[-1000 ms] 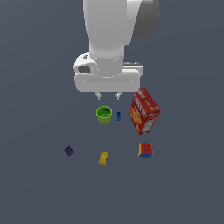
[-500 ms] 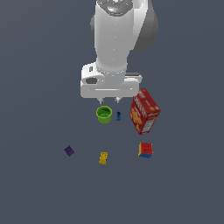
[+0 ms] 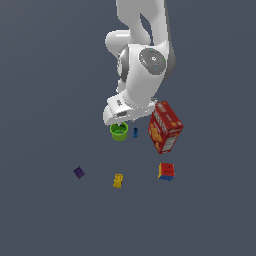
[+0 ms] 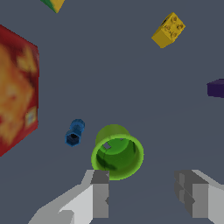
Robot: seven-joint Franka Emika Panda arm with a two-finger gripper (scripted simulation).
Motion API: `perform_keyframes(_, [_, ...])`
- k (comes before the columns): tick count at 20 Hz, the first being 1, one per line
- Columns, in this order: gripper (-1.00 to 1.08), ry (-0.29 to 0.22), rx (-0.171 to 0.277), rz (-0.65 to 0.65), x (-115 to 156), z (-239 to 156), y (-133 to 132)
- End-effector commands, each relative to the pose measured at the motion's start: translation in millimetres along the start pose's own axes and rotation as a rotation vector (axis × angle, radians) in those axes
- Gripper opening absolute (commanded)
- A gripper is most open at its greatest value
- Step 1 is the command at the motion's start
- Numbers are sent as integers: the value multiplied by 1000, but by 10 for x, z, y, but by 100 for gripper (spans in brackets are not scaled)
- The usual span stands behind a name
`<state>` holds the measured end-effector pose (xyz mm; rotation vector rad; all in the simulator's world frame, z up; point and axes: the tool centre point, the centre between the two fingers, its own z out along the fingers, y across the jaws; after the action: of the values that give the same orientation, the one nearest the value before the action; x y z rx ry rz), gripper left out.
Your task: Pick up a designated object from a clutter of objects.
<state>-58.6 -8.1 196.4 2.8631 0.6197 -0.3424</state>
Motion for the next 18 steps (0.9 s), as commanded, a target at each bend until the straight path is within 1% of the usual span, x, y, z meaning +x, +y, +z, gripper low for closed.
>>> perform_keyframes(1, [28,-54,-35,-111,-88,258,-113])
perform_keyframes(5, [28,-127,-77,-271,-231,599,-271])
perform_keyframes(9, [28,-182,-104,-397,-355,844,-391])
perform_keyframes(13, [28,-220,-120,-486,-448,1006,-475])
perform_keyframes(18, [28,-243,-128,-542,-510,1105,-527])
